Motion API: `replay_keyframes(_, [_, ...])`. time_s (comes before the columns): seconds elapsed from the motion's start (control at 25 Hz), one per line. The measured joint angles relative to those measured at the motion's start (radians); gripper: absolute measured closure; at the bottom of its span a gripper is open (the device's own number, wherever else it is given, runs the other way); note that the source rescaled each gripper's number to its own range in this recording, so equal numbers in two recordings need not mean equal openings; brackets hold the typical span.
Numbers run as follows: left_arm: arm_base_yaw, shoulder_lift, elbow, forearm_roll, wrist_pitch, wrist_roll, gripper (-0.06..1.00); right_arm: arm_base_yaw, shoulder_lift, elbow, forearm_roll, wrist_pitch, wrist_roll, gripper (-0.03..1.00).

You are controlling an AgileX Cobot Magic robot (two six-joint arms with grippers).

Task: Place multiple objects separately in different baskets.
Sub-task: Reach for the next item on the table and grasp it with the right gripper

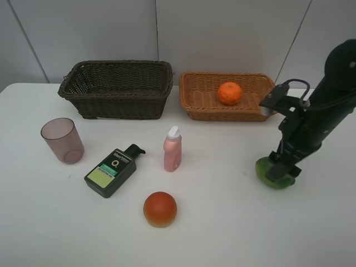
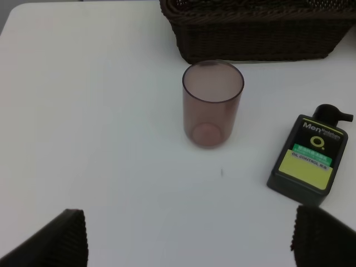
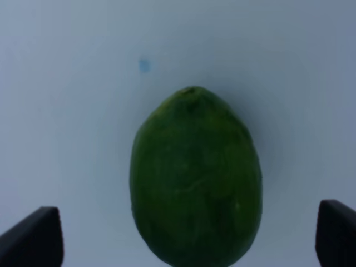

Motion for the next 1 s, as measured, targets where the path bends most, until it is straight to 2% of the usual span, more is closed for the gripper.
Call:
replay_keyframes(0.2, [0.000, 0.000, 0.000, 0.000, 0.000, 0.000, -0.01, -0.019, -0.001, 0.000, 0.015, -0.027, -0.083, -0.01])
replay_keyframes(0.56, [0.000, 0.000, 0.000, 0.000, 0.000, 0.000, -0.01, -0.028, 0.023, 0.009, 0.031, -0.079, -0.094, -0.01])
replay_keyframes(1.0, [0.000, 0.000, 0.000, 0.001, 0.000, 0.000, -0.01, -0.028, 0.064, 0.127, 0.041, -0.279, -0.096, -0.01])
